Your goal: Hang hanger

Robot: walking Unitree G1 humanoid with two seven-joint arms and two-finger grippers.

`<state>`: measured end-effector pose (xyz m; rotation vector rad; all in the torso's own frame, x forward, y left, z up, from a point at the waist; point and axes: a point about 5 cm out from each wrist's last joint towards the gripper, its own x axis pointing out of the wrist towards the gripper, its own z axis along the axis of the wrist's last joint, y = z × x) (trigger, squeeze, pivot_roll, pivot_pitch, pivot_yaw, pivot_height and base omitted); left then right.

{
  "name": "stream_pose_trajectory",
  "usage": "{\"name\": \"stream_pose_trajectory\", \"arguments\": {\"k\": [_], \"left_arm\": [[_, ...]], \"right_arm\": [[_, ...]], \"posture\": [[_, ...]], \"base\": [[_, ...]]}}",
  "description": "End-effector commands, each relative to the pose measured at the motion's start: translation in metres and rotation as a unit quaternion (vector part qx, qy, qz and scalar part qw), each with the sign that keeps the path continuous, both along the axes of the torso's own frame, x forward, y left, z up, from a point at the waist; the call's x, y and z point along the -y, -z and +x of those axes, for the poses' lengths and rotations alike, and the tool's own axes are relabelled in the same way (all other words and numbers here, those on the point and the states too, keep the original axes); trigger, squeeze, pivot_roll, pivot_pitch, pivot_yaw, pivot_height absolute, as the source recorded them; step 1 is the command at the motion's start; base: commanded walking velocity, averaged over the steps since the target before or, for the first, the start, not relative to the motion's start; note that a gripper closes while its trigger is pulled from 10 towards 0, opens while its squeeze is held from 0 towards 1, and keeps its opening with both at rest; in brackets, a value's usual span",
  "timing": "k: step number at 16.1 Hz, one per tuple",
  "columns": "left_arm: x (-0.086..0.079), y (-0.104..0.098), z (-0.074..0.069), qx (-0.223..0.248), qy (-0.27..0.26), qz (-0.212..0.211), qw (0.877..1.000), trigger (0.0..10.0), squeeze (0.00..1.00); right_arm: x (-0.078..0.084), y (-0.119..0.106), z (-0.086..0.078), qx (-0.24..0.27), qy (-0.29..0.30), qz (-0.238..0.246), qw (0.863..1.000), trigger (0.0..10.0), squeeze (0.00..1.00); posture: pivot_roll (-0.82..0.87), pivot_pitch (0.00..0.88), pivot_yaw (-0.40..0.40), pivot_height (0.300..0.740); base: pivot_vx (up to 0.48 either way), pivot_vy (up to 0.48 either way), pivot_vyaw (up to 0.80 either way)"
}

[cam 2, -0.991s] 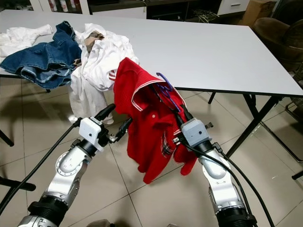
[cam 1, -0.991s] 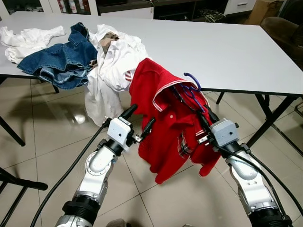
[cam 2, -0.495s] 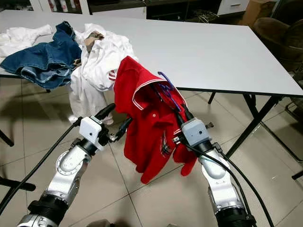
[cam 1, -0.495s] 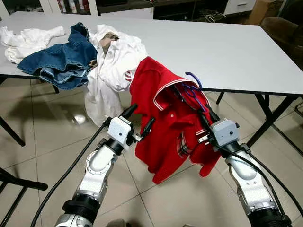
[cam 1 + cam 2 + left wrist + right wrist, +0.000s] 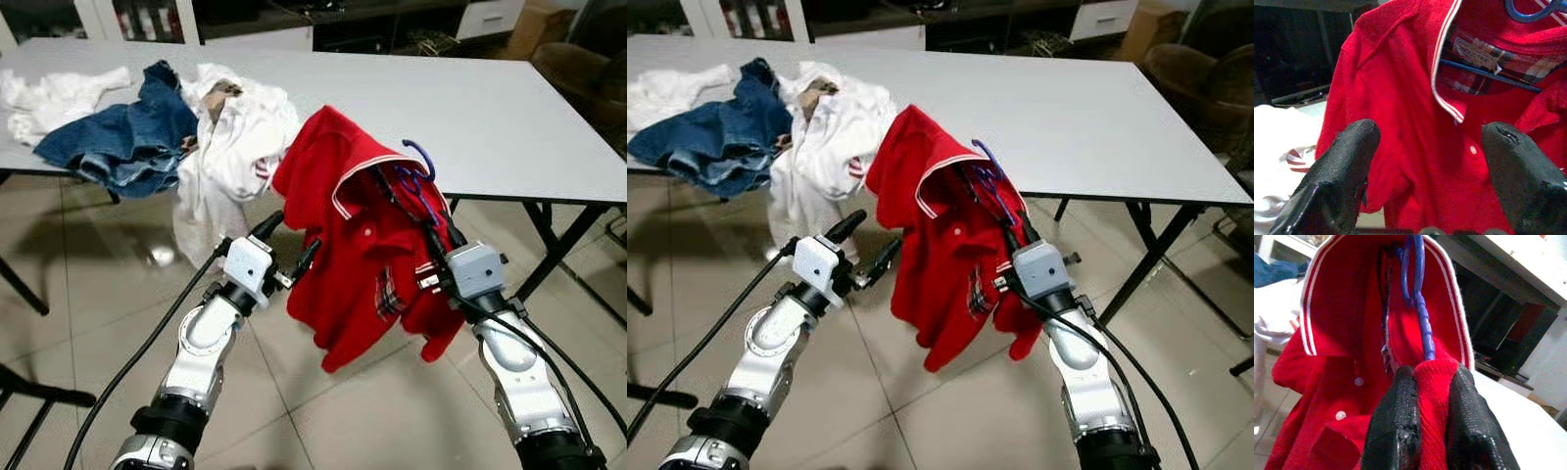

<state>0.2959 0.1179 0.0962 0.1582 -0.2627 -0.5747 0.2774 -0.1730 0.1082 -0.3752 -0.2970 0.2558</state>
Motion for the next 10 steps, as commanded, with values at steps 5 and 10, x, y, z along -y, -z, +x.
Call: {"name": "stream_pose_trajectory", "arguments": {"k": [5,10], "left_arm": [[-0.0002,-0.0015,0.0049,0.0,0.0,0.01,1.0,10.0,0.0],[0.0002,-0.001,0.0045,0.001,0.0,0.011,1.0,10.0,0.0]], "right_arm": [[-0.0021,-0.0158,0.0055,0.041,0.004,0.011,0.999,10.0,0.0],[-0.0048,-0.0152,0.0062,0.041,0.002,0.014,0.999,10.0,0.0]], "posture": [[0.03,0.0,0.01,0.74],[0.04,0.0,0.01,0.74]], "base": [[0.293,0.0,0.0],[0.363,0.0,0.0]]}}
